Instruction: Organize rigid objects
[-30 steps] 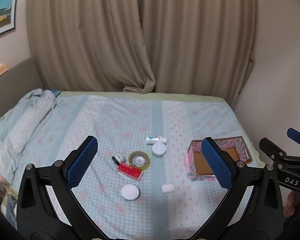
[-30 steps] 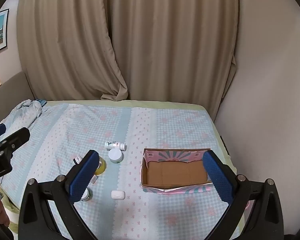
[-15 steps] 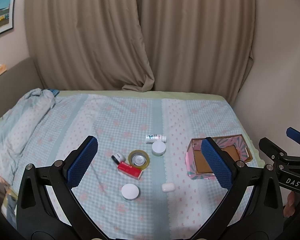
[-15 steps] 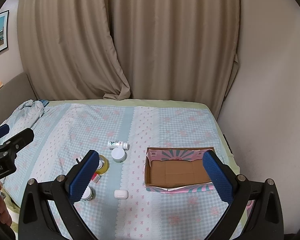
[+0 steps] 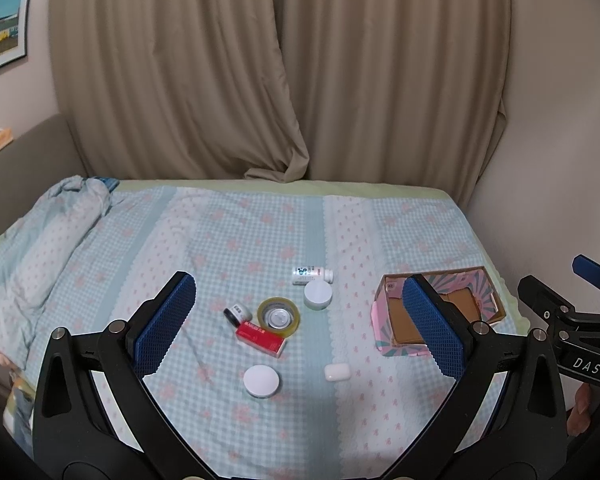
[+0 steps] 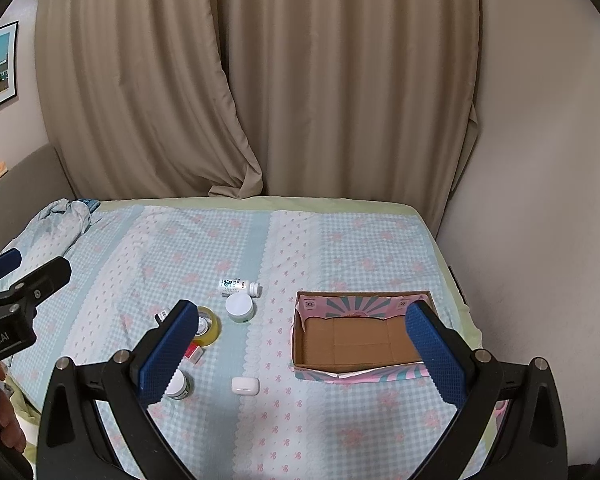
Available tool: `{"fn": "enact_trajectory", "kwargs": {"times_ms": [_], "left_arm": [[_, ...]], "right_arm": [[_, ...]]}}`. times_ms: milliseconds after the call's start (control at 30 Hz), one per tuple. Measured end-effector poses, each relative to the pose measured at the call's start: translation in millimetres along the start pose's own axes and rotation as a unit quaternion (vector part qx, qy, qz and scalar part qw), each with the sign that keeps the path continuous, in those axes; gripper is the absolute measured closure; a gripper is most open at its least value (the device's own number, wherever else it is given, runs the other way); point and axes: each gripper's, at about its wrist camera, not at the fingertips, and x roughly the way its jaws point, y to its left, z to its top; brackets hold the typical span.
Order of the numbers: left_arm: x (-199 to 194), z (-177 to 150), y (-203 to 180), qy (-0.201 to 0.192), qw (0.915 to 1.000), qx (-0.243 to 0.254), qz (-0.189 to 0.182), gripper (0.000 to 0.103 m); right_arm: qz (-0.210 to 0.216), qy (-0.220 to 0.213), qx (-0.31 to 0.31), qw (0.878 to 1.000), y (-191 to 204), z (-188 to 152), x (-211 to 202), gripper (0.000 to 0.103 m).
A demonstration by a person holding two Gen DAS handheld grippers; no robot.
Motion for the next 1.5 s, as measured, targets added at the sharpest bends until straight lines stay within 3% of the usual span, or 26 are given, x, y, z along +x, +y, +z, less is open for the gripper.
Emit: {"fn": "enact_trajectory", "kwargs": {"times_ms": [1500], "left_arm": [[-3.7,-2.1,-1.8,0.004,1.0000,0.003,0.001,0.001]], "right_arm": [[0.017,0.005,0.002,1.000,-7.0,3.7,-4.5,0.000]]}}
